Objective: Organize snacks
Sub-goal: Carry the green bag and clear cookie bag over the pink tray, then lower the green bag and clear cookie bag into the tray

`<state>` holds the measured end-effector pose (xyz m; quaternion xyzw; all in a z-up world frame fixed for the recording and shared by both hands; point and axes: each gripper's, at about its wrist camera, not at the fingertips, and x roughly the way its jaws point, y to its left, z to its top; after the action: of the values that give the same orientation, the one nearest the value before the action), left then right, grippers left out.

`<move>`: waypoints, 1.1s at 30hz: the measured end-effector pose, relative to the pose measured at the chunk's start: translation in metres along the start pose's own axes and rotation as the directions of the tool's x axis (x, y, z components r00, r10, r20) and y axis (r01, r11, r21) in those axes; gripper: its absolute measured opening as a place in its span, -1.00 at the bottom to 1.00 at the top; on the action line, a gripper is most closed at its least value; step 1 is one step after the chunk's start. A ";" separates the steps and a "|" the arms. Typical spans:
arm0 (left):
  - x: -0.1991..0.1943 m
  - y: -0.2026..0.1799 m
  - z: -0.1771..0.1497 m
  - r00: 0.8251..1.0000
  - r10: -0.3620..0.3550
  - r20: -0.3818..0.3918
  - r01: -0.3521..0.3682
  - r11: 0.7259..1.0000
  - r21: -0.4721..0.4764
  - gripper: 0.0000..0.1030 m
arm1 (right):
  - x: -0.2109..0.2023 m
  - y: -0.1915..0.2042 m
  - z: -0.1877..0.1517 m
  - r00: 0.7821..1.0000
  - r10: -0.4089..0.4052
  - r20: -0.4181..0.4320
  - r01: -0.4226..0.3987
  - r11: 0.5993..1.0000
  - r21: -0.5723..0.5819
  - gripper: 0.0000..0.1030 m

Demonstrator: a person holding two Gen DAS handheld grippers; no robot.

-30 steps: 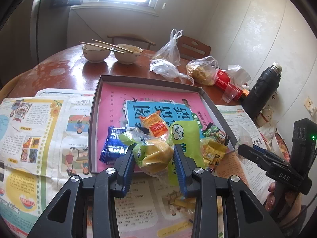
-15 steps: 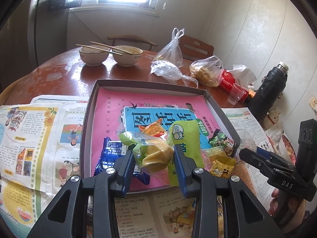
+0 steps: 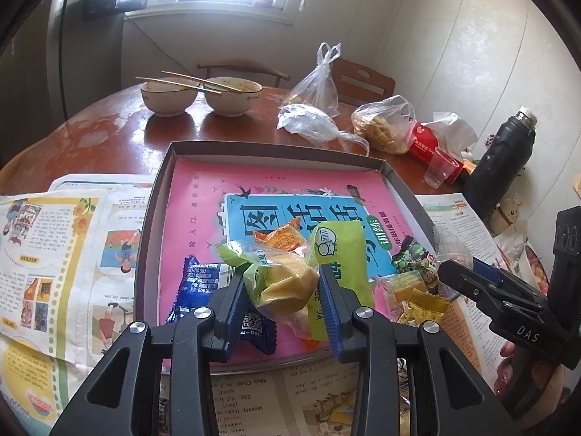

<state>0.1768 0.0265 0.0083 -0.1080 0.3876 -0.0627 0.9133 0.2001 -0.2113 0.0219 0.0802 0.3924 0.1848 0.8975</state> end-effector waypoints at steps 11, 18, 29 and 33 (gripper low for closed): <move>0.008 0.001 -0.002 1.000 0.013 -0.012 -0.013 1.000 -0.005 -0.25 | 0.008 0.007 -0.004 0.999 -0.047 0.015 0.048 0.996 -0.073 0.22; 0.012 0.001 -0.003 1.000 0.022 -0.020 -0.022 1.000 -0.006 -0.24 | 0.008 0.005 -0.004 0.997 -0.066 0.029 0.068 0.995 -0.068 0.23; 0.013 0.001 -0.004 1.000 0.024 -0.021 -0.024 1.000 -0.003 -0.23 | 0.012 0.013 -0.005 0.997 -0.063 0.036 0.066 0.993 -0.102 0.23; 0.014 0.001 -0.005 0.999 0.025 -0.021 -0.025 1.000 0.000 -0.23 | 0.015 0.022 -0.006 0.998 -0.049 0.031 0.053 0.988 -0.146 0.23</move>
<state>0.1827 0.0238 -0.0047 -0.1028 0.3983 -0.0522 0.9100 0.1984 -0.1849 0.0142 0.0065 0.3674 0.1890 0.9106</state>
